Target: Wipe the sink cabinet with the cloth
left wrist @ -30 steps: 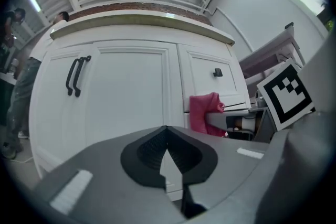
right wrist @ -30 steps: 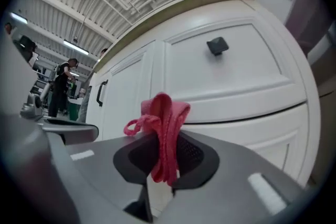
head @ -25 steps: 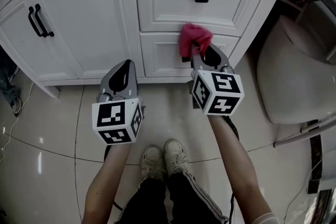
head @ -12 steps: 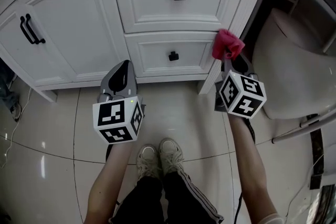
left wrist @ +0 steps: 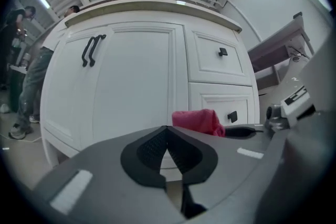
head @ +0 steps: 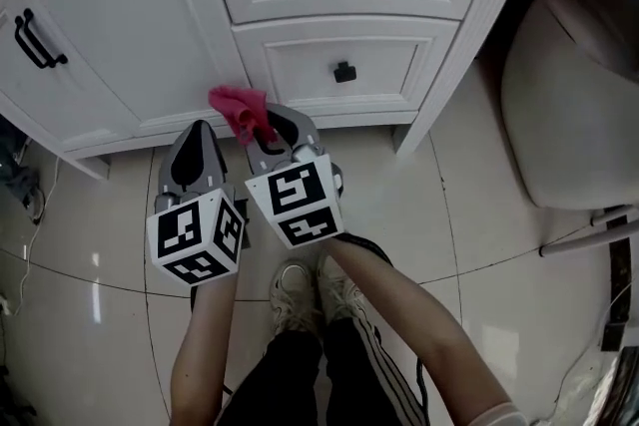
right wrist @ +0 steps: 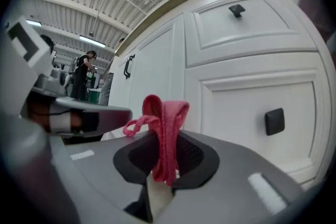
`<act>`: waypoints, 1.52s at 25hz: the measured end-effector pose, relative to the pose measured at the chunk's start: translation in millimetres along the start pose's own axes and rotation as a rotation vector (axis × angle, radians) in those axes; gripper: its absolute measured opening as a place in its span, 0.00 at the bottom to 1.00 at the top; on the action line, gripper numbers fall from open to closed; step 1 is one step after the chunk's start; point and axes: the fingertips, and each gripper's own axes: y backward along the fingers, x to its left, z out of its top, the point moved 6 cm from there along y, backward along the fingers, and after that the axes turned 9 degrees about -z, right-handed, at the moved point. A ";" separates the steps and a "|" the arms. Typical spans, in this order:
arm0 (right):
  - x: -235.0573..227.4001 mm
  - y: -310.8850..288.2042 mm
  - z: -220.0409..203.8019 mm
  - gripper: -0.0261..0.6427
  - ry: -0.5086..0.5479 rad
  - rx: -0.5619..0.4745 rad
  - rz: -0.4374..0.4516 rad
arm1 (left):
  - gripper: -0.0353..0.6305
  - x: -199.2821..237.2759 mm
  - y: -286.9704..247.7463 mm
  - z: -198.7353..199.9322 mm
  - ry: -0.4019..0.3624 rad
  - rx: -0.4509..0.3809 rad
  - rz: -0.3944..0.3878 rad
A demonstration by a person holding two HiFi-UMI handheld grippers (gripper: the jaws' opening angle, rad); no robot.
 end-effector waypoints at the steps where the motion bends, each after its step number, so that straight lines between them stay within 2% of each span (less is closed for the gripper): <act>1: -4.0 -7.4 -1.0 0.13 -0.012 -0.006 -0.028 | 0.06 2.0 -0.5 -5.9 0.001 0.013 0.000; 4: -31.9 -9.9 -0.5 0.13 -0.042 -0.022 -0.120 | 0.06 -1.0 -4.1 -16.7 0.003 0.034 -0.022; 8: -84.0 18.8 -4.7 0.13 -0.100 -0.042 -0.235 | 0.06 -8.3 -10.4 -16.8 0.013 0.025 -0.046; 13: -124.3 54.6 -13.0 0.12 -0.045 -0.034 -0.278 | 0.06 -27.0 -20.2 -15.7 0.019 0.014 -0.080; 15: -150.4 67.8 -16.7 0.12 -0.072 -0.027 -0.353 | 0.06 -39.3 -27.5 -16.4 0.015 0.018 -0.105; 19: -221.7 97.9 -20.8 0.13 -0.147 -0.025 -0.540 | 0.06 -70.9 -40.2 -14.3 -0.051 0.023 -0.198; 23: -269.1 130.6 -28.6 0.12 -0.182 -0.009 -0.672 | 0.06 -87.6 -49.5 -8.5 -0.051 0.011 -0.227; 25: -281.3 140.0 -29.7 0.12 -0.154 0.004 -0.698 | 0.06 -91.4 -49.9 -5.0 -0.050 -0.002 -0.229; 27: -266.5 141.7 -23.3 0.12 -0.111 -0.015 -0.655 | 0.06 -85.4 -46.8 -2.8 -0.047 -0.011 -0.211; 29: -225.7 129.2 -17.7 0.12 -0.120 -0.052 -0.551 | 0.06 -67.4 -41.9 0.0 -0.031 -0.024 -0.165; 32: -139.3 84.3 -27.2 0.12 -0.140 -0.031 -0.327 | 0.06 -37.3 -32.6 5.0 -0.010 -0.056 -0.086; 35: -55.3 32.5 -46.6 0.12 -0.050 0.024 -0.114 | 0.06 -15.7 -23.8 4.8 -0.015 -0.067 -0.055; 36: -37.2 15.8 -50.8 0.12 -0.020 0.032 -0.076 | 0.06 -10.0 -22.6 3.8 -0.018 -0.067 -0.053; 38: -22.2 -10.9 -53.8 0.12 -0.028 0.033 -0.065 | 0.06 -0.4 -22.1 -0.2 -0.017 -0.070 -0.041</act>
